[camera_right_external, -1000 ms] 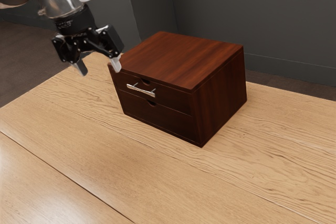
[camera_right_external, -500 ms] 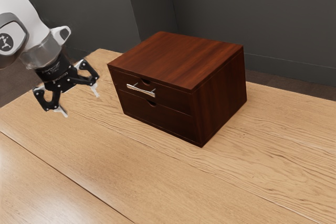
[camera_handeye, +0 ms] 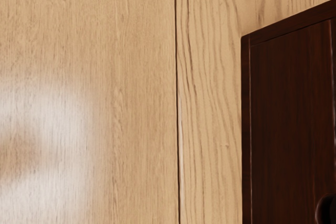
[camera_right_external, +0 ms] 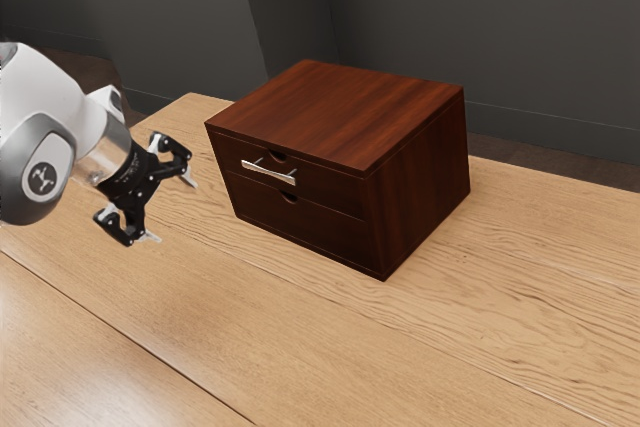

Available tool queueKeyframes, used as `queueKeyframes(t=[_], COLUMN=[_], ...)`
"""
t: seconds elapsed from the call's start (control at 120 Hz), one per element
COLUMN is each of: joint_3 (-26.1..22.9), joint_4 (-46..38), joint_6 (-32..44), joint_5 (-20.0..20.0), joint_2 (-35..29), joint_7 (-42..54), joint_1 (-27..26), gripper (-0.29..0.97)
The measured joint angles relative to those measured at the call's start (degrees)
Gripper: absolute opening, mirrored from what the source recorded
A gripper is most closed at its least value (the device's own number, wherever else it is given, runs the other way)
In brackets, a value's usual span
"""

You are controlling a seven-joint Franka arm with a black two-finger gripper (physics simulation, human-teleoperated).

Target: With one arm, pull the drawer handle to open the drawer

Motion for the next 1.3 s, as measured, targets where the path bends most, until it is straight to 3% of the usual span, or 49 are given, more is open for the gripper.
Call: queueKeyframes(t=[0.533,1.3], joint_3=[-1.17,-3.90], joint_4=[1.83,7.50], joint_6=[6.66,10.04], joint_5=[0.06,0.11], joint_2=[5.43,12.45], joint_7=[-10.08,-15.22], joint_1=[-0.66,-0.72], gripper=[0.68,0.68])
